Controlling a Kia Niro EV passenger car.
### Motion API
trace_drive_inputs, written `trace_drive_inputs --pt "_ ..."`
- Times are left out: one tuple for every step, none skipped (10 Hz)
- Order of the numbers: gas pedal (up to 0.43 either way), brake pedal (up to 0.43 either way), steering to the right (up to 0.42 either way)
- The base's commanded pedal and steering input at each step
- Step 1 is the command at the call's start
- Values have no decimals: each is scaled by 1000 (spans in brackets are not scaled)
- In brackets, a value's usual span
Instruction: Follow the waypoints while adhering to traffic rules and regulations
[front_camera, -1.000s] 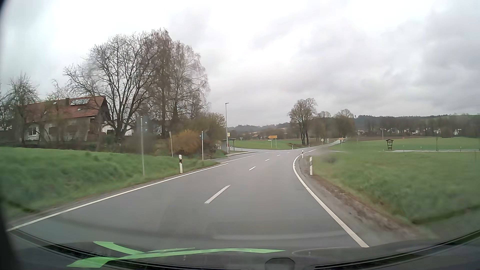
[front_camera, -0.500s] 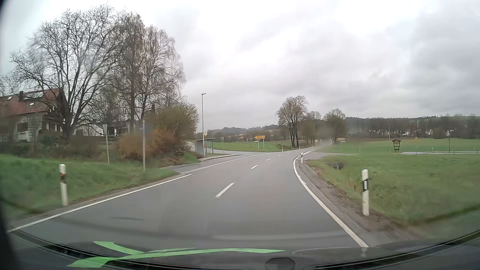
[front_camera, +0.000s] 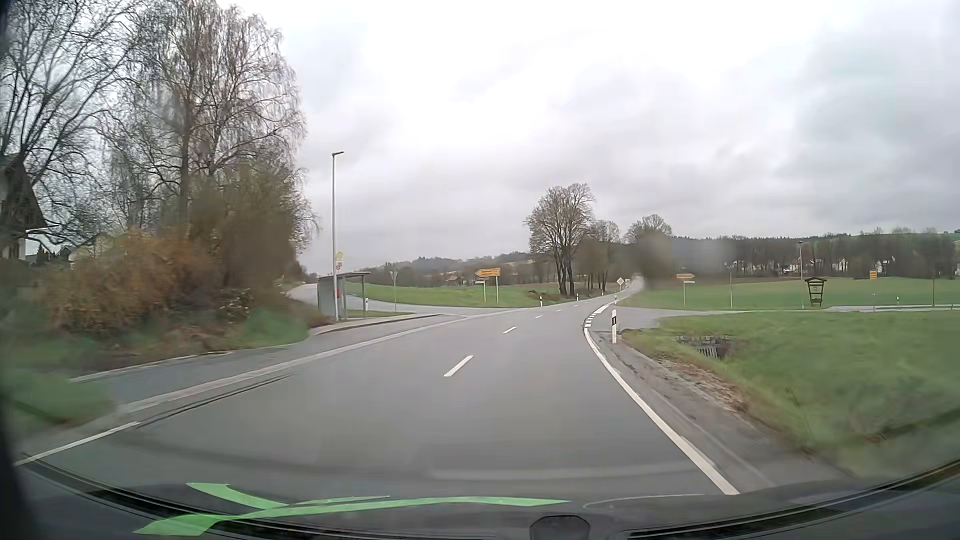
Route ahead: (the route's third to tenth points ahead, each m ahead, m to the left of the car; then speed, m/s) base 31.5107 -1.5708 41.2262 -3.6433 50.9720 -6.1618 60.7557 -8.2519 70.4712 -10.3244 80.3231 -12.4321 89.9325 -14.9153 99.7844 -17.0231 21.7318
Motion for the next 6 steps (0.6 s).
trace_drive_inputs --pt "138 0 26" --pt "138 0 26" --pt "138 0 26" --pt "138 0 26" --pt "138 0 26" --pt "138 0 26"
